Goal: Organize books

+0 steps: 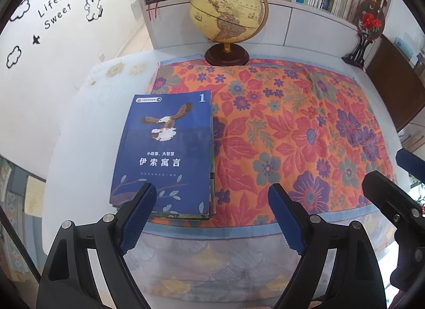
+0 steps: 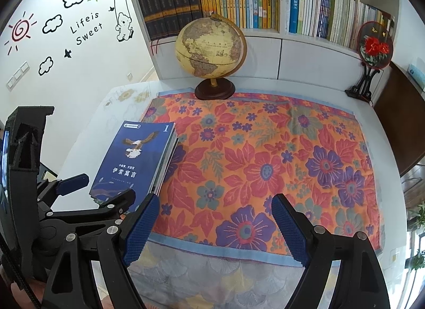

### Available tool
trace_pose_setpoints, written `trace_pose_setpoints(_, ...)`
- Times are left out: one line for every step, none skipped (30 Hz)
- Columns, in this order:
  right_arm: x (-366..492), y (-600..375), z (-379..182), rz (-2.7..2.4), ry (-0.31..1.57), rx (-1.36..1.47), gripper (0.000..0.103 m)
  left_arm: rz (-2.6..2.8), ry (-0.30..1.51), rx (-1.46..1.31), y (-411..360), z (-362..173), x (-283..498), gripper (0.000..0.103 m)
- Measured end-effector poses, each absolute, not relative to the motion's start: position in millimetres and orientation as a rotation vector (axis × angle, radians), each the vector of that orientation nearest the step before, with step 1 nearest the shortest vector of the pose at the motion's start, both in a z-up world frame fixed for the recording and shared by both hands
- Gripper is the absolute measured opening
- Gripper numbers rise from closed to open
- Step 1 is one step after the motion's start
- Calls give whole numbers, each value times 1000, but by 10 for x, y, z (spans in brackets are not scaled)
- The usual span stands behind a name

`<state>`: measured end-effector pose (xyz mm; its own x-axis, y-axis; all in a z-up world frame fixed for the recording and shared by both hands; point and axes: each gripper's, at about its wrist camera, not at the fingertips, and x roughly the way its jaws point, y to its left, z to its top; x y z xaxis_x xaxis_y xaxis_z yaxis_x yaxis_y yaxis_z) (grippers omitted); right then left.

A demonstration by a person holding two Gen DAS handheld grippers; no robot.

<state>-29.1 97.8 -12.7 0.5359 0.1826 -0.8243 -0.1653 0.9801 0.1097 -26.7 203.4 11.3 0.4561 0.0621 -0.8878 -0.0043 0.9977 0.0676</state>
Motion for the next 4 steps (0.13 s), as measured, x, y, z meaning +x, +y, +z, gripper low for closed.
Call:
trace_pose_setpoints(-288,968,-135,206,986,19,85,45,1098,65,2017,103,-262,85)
trace_pose_setpoints(-283,952,-151,205,991,18,85,47,1102,71,1996,84,-254,85)
trace_pose_setpoints(-277,931,-172,205,997,18,85,45,1110,76,1974,57,-244,85)
trace_pose_setpoints(-265,911,-194,206,1004,19,85,38,1126,78,1938,14,-225,85)
